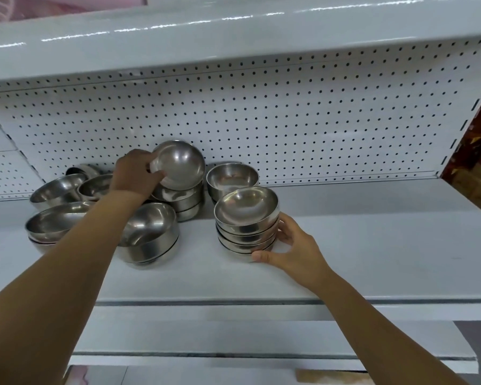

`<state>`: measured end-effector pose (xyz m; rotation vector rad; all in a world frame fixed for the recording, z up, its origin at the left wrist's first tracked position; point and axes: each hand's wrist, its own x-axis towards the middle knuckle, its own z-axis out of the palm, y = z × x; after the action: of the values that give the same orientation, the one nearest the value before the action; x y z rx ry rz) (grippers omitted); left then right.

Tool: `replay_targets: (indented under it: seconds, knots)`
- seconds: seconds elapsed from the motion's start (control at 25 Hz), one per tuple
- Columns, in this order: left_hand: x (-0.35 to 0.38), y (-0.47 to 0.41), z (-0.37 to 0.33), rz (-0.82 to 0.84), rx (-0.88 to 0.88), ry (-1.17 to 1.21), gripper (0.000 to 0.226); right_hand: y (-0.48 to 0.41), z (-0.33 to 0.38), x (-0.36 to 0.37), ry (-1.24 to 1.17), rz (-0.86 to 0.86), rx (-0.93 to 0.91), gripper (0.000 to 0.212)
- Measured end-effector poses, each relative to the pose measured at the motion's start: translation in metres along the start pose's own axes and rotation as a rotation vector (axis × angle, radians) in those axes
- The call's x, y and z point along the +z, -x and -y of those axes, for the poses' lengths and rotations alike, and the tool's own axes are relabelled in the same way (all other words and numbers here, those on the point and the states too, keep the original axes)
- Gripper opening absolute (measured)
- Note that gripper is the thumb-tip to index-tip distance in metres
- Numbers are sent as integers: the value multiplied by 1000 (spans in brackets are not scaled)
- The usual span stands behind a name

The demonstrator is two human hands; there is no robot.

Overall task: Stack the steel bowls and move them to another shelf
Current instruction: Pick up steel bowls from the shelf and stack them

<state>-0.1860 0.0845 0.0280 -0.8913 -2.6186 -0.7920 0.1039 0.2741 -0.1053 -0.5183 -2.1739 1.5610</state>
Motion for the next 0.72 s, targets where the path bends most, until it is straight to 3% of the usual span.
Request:
replay_targets:
  seconds: [0.28, 0.52, 0.72]
  knots:
    - [-13, 23, -40, -17, -84, 295, 51, -1, -2, 0, 0, 5, -1, 98]
    - [-22, 61, -81, 97, -72, 621, 50, 0, -2, 0, 16, 3, 2, 100]
    - [-8, 78, -90, 308, -39, 634, 46, 1, -1, 0, 21, 2, 3, 97]
